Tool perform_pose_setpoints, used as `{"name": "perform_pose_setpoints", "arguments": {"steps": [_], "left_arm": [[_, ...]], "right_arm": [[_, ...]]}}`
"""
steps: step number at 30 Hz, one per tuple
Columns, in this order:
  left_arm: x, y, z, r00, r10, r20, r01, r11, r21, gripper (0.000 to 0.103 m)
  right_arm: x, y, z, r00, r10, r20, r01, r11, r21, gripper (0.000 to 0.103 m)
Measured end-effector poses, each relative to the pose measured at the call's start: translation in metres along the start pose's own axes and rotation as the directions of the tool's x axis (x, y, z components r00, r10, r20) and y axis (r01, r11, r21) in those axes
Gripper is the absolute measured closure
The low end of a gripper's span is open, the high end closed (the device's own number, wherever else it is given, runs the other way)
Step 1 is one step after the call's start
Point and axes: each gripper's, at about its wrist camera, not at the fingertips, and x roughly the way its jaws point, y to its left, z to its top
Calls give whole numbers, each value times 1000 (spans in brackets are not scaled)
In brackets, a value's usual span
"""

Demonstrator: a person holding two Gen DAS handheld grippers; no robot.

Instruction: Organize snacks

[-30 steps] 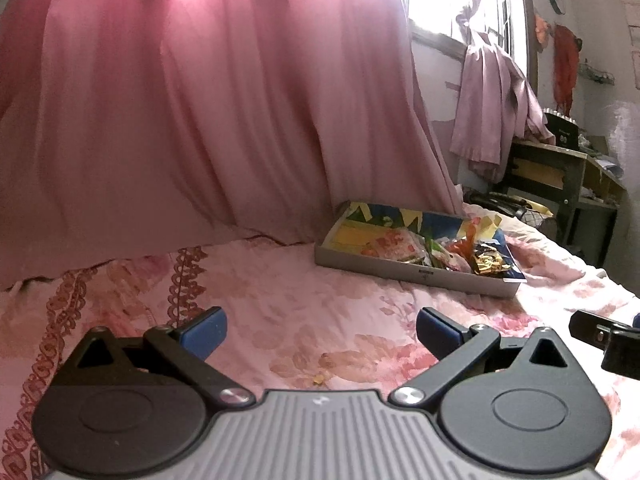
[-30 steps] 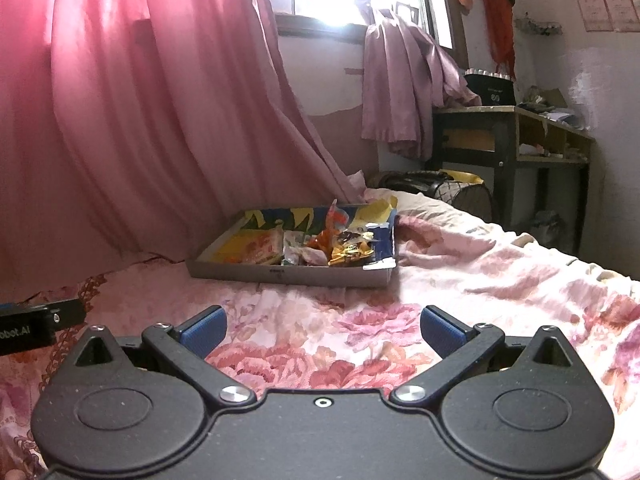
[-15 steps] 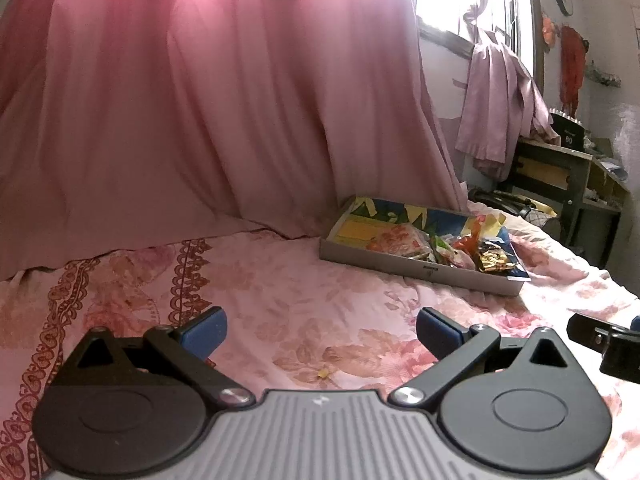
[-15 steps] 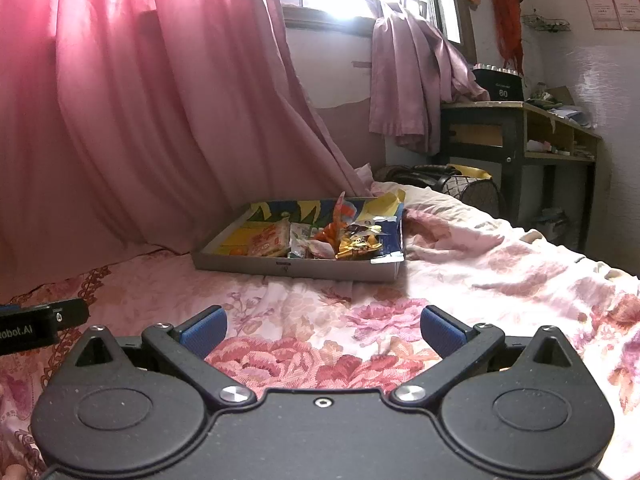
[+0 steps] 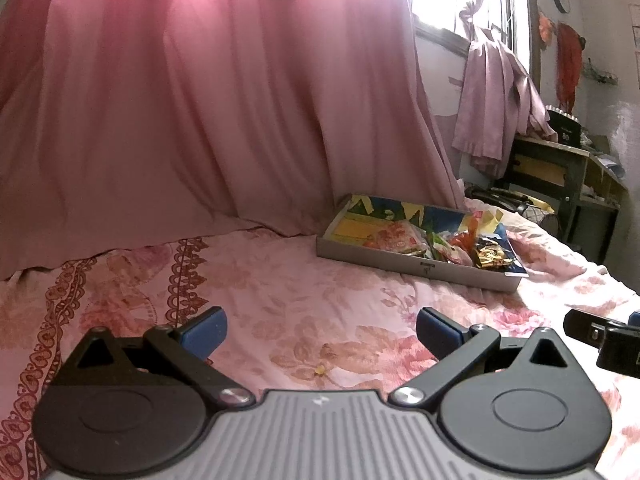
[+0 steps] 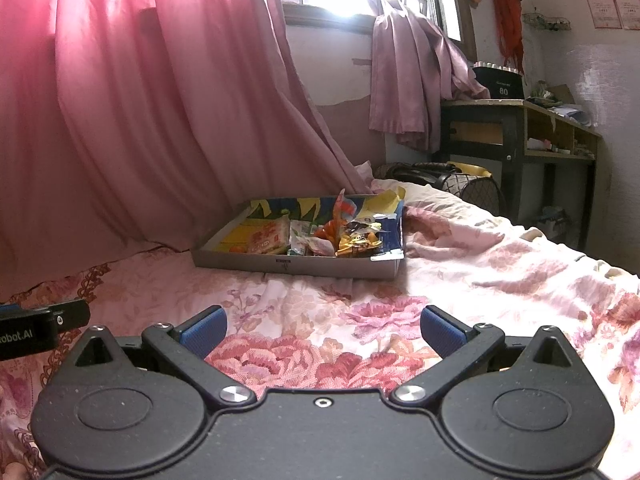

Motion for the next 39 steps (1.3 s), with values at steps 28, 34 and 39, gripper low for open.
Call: {"name": "perform_pose_setpoints", "arguments": {"steps": [28,34,39], "left_arm": [[-1,-3,-2,1000,-1,-4,1,1000,2,0],[-1,-3,-2,1000,-1,-4,1,1000,3,0],[-1,-3,-2,1000,-1,-5,1,1000,2,0]], "right_arm": [[2,-1,-4,1000,3,-13,-3,1000,-3,1],[2,0,-3,1000,3,-13,-3,1000,-3,1],[3,0,-3,1000,2,-15,-2,1000,-3,1]]}}
